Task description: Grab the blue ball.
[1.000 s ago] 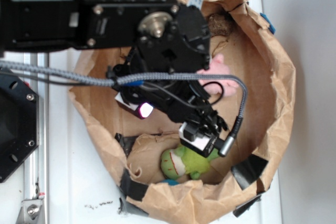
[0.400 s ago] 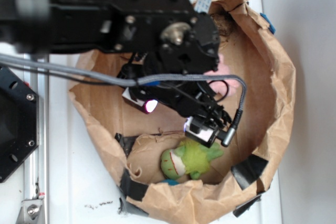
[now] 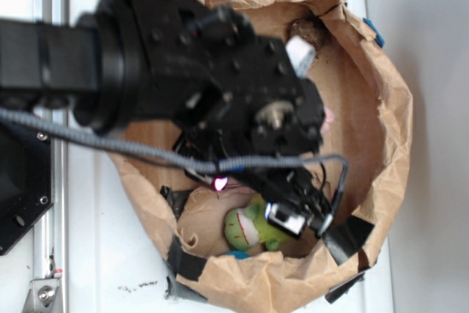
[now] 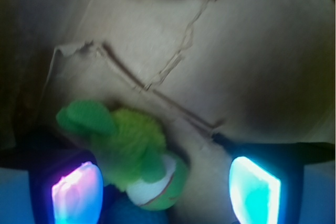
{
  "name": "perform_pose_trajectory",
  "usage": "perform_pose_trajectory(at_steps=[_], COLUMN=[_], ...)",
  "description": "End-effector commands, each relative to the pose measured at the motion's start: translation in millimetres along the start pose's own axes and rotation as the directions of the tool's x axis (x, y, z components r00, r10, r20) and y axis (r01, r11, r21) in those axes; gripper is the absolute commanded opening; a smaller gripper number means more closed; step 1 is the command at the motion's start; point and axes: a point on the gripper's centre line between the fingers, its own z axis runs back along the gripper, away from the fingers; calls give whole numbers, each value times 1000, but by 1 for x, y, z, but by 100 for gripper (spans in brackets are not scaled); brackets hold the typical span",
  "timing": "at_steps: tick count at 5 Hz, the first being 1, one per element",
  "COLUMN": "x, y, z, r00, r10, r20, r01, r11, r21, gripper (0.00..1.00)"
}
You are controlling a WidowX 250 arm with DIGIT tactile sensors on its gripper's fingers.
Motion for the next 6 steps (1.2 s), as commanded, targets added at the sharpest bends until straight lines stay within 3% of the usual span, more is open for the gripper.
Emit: perform_pose_trajectory(at_steps=[1,2,3,6], x=[-39,-47,-47,-40], y=[11,17,10,-11], z=[-5,-9,-18,-13], r00=[998,998,1000,997], r10=[-36,-30,15,59], r20=[-53,-52,-24,-39], r01=[36,30,-16,-64], r11=[999,1000,999,991], r21=[-5,-5,-48,-120], gripper=[100,100,100,100])
